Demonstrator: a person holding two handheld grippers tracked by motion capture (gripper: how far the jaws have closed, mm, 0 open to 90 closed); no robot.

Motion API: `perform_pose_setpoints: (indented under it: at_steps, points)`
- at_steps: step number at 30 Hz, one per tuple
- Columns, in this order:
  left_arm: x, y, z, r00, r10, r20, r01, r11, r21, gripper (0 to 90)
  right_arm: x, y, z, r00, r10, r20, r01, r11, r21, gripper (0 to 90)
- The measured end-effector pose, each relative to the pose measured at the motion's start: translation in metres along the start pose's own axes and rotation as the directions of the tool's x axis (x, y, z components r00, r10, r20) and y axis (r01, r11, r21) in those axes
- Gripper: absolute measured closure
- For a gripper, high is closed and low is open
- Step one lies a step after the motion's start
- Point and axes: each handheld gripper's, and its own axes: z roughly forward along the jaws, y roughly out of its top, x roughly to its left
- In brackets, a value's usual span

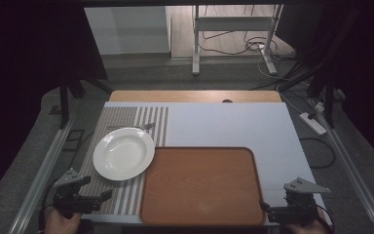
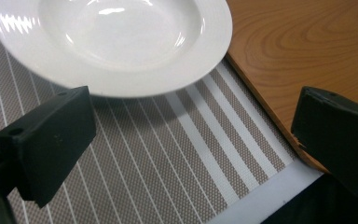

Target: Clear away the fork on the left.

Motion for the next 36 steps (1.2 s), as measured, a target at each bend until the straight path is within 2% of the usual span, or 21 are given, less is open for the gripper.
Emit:
perform_pose_setpoints:
  at_steps: [5,6,7,8,9,14,16,22,28,32,36]
  points:
    - [0.001,0.008,0.003,0.9997,0.012,0.02,-0.012,0.9999,0.003,0.0,0.0,0.0,0.0,1.0,-0.004,0.002,0.004,1.0,0.004,0.0]
    - [0.003,0.011,0.006,0.9988,0.012,0.047,-0.013,0.9999,0.008,0.0,0.001,0.0,0.0,1.0,-0.004,0.002,0.004,1.0,0.005,0.0]
    - [0.003,0.011,0.006,0.9988,0.012,0.047,-0.013,0.9999,0.008,0.1,0.001,0.0,0.0,1.0,-0.004,0.002,0.004,1.0,0.005,0.0]
    - [0.004,0.014,0.011,0.9974,0.007,0.072,-0.008,0.9998,0.016,0.0,0.001,-0.001,0.0,1.0,-0.005,0.003,0.005,1.0,0.007,0.0]
    - [0.005,0.016,0.013,0.9968,0.008,0.079,-0.009,0.9998,0.019,0.0,0.001,-0.001,0.0,1.0,-0.006,0.003,0.006,1.0,0.007,0.0]
    - [0.012,0.024,0.022,0.9956,0.004,0.094,-0.006,0.9997,0.024,0.0,0.0,0.0,0.0,1.0,-0.006,0.0,0.006,0.9999,0.01,0.0]
    - [0.017,0.032,0.026,0.9949,0.003,0.101,-0.004,1.0,0.007,0.0,0.0,0.0,0.0,1.0,-0.005,-0.001,0.005,0.9999,0.009,0.0]
    - [0.025,0.047,0.035,0.9963,0.015,0.085,-0.014,0.9999,-0.006,0.0,0.0,0.0,0.0,1.0,-0.003,-0.005,0.003,1.0,0.006,0.0]
    - [0.03,0.057,0.047,0.9962,0.034,0.08,-0.035,0.9992,0.018,0.0,0.0,0.0,0.0,1.0,-0.009,-0.004,0.009,0.9999,0.008,0.0]
    - [0.034,0.068,0.054,0.9968,0.054,0.06,-0.056,0.998,0.03,0.0,0.0,0.001,0.001,0.9999,-0.01,-0.004,0.01,0.9999,0.009,0.0]
    - [0.039,0.081,0.063,0.9978,0.053,0.041,-0.054,0.9978,0.037,0.0,0.0,0.001,0.001,0.9999,-0.01,-0.006,0.01,0.9999,0.007,0.0]
